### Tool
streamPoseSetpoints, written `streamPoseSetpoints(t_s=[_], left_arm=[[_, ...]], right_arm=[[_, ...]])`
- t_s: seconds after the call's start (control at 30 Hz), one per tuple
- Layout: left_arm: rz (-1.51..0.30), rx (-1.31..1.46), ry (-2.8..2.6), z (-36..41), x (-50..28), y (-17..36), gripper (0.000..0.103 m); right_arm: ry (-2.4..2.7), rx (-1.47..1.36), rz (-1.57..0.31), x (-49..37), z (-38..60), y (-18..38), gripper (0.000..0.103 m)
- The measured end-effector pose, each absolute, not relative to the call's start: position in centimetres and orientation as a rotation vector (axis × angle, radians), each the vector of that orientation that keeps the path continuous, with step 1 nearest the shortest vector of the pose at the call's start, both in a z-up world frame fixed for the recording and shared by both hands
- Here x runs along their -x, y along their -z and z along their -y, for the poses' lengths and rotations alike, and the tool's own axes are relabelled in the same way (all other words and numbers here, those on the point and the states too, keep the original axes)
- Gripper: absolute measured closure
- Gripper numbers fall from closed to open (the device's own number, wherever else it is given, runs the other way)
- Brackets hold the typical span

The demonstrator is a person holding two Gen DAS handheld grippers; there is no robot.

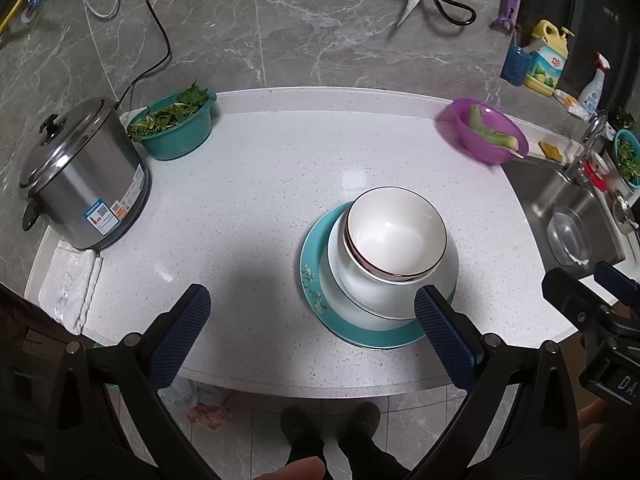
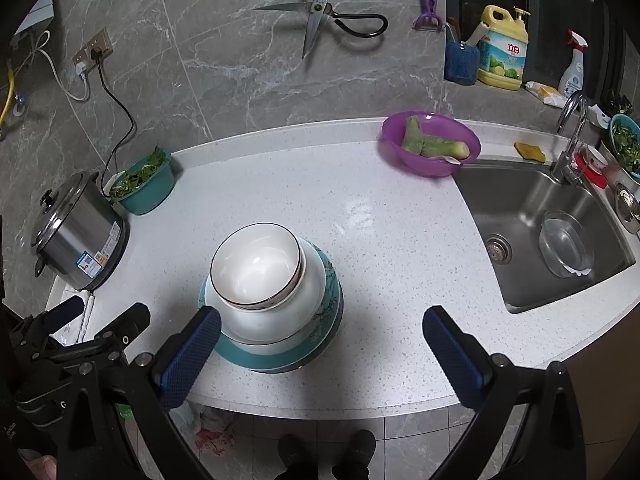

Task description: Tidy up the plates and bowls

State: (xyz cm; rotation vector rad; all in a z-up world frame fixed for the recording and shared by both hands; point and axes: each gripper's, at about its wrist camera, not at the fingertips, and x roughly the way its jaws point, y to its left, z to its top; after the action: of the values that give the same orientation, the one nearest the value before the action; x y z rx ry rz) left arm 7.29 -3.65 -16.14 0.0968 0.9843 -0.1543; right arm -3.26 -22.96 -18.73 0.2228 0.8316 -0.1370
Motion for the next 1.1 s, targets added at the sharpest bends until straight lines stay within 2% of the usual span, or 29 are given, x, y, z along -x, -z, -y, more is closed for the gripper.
streamPoseSetpoints(t_s=[1.1], left_arm=[[-0.994, -0.084, 0.124, 5.3, -7.9, 16.6, 0.0]], right_arm=[[0.123, -0.205, -0.853, 2.1, 22.0, 19.2, 0.0]])
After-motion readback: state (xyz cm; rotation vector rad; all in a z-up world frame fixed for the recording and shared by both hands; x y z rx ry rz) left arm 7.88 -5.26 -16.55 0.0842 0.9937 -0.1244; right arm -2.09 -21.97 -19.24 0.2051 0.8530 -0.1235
